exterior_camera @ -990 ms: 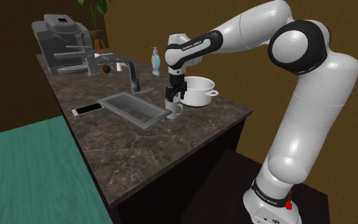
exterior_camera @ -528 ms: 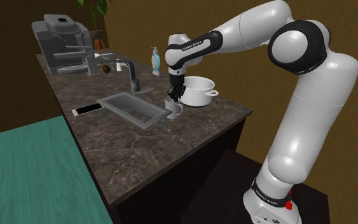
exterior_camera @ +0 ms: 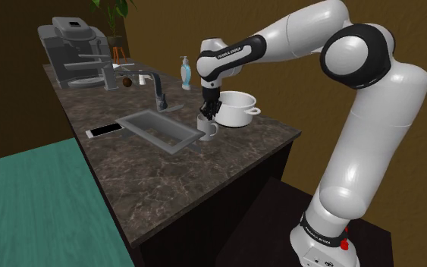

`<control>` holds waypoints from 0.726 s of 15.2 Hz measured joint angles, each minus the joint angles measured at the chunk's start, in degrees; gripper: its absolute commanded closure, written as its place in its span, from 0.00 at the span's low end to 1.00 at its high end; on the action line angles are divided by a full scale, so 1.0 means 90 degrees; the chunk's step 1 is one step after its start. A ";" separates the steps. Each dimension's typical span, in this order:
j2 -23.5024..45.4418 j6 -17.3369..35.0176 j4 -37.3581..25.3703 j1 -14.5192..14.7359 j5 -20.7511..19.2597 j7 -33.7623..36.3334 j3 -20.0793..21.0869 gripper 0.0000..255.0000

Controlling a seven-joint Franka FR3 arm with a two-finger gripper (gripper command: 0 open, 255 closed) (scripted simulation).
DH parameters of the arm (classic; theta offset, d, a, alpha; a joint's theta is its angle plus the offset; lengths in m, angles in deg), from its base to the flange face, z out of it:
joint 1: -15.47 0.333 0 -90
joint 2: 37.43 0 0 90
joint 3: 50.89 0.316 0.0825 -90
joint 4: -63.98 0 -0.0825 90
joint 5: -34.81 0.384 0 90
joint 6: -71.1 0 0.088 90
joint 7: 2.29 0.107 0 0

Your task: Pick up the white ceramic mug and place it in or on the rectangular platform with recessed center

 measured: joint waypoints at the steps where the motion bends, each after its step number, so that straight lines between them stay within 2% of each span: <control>1: -0.0016 -0.0066 -0.0051 -0.0006 -0.0002 -0.0011 -0.0005 1.00; 11: -0.0179 -0.0895 -0.0719 -0.0002 -0.0023 0.0001 -0.0003 1.00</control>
